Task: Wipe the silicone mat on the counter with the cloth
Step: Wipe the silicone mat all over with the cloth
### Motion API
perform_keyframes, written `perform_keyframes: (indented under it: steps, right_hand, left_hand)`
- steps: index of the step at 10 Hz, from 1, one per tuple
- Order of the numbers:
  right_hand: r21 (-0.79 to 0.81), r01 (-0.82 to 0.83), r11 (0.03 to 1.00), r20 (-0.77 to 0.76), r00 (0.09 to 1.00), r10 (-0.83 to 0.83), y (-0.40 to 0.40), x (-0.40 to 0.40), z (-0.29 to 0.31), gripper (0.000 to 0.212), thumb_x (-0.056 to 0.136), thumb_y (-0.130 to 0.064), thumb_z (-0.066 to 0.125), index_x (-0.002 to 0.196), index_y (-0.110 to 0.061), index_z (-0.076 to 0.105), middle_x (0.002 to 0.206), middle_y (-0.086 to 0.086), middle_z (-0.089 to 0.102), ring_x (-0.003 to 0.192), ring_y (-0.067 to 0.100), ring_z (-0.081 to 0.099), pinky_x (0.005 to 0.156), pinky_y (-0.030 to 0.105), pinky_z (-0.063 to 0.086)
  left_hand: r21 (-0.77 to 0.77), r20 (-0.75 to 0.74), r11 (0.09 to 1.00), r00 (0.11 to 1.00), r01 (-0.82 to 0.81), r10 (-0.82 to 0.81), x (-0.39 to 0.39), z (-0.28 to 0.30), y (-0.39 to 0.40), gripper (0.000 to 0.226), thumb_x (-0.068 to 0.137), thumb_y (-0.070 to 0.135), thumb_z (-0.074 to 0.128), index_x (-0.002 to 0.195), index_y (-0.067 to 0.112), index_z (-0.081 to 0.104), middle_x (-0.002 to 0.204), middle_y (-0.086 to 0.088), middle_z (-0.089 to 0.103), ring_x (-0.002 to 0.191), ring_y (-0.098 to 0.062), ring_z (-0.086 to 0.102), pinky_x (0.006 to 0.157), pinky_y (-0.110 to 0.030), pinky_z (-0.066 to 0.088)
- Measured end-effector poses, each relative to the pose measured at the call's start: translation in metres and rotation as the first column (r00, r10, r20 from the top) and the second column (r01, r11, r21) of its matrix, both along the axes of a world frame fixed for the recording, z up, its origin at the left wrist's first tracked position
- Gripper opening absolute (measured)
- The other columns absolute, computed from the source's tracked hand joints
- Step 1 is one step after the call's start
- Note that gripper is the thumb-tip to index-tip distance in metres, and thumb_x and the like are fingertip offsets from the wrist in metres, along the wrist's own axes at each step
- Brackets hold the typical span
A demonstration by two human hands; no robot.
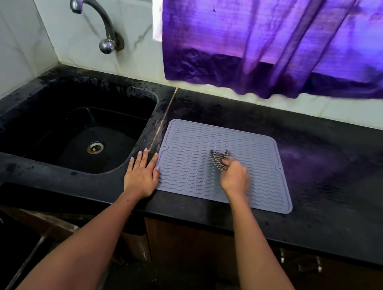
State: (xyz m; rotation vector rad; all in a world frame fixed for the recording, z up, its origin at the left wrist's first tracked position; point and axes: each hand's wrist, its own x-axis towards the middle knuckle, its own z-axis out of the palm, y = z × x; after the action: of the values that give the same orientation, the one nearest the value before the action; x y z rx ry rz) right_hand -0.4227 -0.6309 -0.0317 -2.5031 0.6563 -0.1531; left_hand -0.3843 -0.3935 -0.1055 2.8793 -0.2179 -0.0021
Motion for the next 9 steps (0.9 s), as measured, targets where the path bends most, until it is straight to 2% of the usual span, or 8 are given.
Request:
perform_keyframes:
  steps: [1, 2, 3, 4, 5, 6, 7, 9]
  right_hand:
    - [-0.154, 0.111, 0.982, 0.047, 0.993, -0.105, -0.012, -0.007, 0.002, 0.042, 0.090, -0.003, 0.056, 0.128, -0.019, 0.057, 0.136, 0.003, 0.054, 0.121, 0.026, 0.051, 0.094, 0.037, 0.046]
    - [-0.215, 0.096, 0.972, -0.042, 0.993, -0.107, -0.020, -0.016, -0.009, 0.030, 0.094, -0.005, 0.049, 0.122, -0.009, 0.059, 0.139, 0.008, 0.050, 0.125, 0.030, 0.046, 0.097, 0.042, 0.043]
    - [-0.353, -0.055, 0.934, -0.130, 0.991, 0.009, -0.020, -0.025, -0.026, 0.039, 0.094, -0.003, 0.045, 0.131, -0.013, 0.052, 0.152, 0.003, 0.032, 0.137, 0.031, 0.031, 0.106, 0.044, 0.033]
    - [-0.333, -0.073, 0.940, -0.123, 0.992, 0.033, -0.024, -0.026, -0.029, 0.044, 0.093, -0.002, 0.047, 0.135, -0.017, 0.050, 0.153, 0.002, 0.030, 0.139, 0.030, 0.027, 0.109, 0.044, 0.031]
    - [-0.107, 0.025, 0.994, -0.123, 0.992, -0.039, -0.035, -0.019, -0.014, 0.041, 0.092, -0.005, 0.048, 0.127, -0.023, 0.056, 0.134, 0.009, 0.052, 0.124, 0.030, 0.046, 0.095, 0.037, 0.042]
    - [0.028, 0.162, 0.986, -0.057, 0.985, -0.160, -0.048, -0.014, 0.000, 0.037, 0.093, -0.006, 0.046, 0.121, -0.024, 0.062, 0.122, 0.012, 0.061, 0.112, 0.031, 0.056, 0.087, 0.033, 0.044]
    - [-0.086, 0.240, 0.967, -0.028, 0.970, -0.243, -0.055, -0.021, -0.004, 0.035, 0.095, -0.009, 0.046, 0.127, -0.019, 0.058, 0.124, 0.013, 0.059, 0.117, 0.031, 0.050, 0.092, 0.036, 0.042]
    - [-0.329, -0.037, 0.944, -0.203, 0.979, -0.033, -0.058, -0.041, -0.027, 0.053, 0.093, -0.003, 0.046, 0.143, -0.023, 0.038, 0.158, -0.002, 0.017, 0.141, 0.031, 0.017, 0.111, 0.048, 0.024]
  left_hand:
    - [0.002, -0.003, 1.000, 1.000, -0.004, 0.004, 0.000, -0.001, -0.001, 0.052, 0.101, 0.036, 0.018, 0.151, 0.022, 0.012, 0.160, -0.008, 0.003, 0.148, -0.023, -0.002, 0.121, -0.040, -0.001]
    - [-0.003, -0.004, 1.000, 1.000, -0.002, 0.002, 0.001, -0.001, -0.001, 0.052, 0.101, 0.036, 0.018, 0.151, 0.022, 0.013, 0.160, -0.008, 0.003, 0.148, -0.023, -0.003, 0.121, -0.040, -0.002]
    - [-0.003, 0.000, 1.000, 1.000, -0.001, 0.001, 0.001, -0.001, -0.001, 0.052, 0.101, 0.035, 0.018, 0.151, 0.022, 0.013, 0.160, -0.008, 0.003, 0.148, -0.023, -0.002, 0.121, -0.041, -0.002]
    - [0.000, -0.001, 1.000, 1.000, -0.001, 0.001, 0.001, -0.001, 0.000, 0.052, 0.101, 0.036, 0.018, 0.151, 0.022, 0.014, 0.160, -0.009, 0.004, 0.148, -0.023, -0.002, 0.121, -0.041, -0.002]
    - [-0.001, -0.005, 1.000, 1.000, -0.001, 0.001, 0.001, -0.001, 0.000, 0.052, 0.101, 0.036, 0.018, 0.151, 0.022, 0.014, 0.160, -0.008, 0.004, 0.148, -0.023, -0.002, 0.121, -0.041, -0.001]
    - [-0.008, 0.004, 1.000, 1.000, 0.000, 0.000, 0.001, -0.002, 0.000, 0.052, 0.101, 0.035, 0.019, 0.151, 0.021, 0.015, 0.160, -0.009, 0.005, 0.148, -0.023, -0.001, 0.121, -0.041, -0.001]
    - [-0.017, 0.009, 1.000, 1.000, -0.002, 0.003, 0.001, -0.002, 0.000, 0.052, 0.101, 0.036, 0.020, 0.151, 0.021, 0.016, 0.160, -0.009, 0.006, 0.148, -0.023, -0.001, 0.121, -0.041, -0.001]
    - [-0.005, 0.000, 1.000, 1.000, -0.006, 0.006, 0.001, -0.002, 0.000, 0.052, 0.101, 0.036, 0.018, 0.151, 0.022, 0.014, 0.160, -0.008, 0.004, 0.148, -0.023, -0.001, 0.121, -0.041, -0.001]
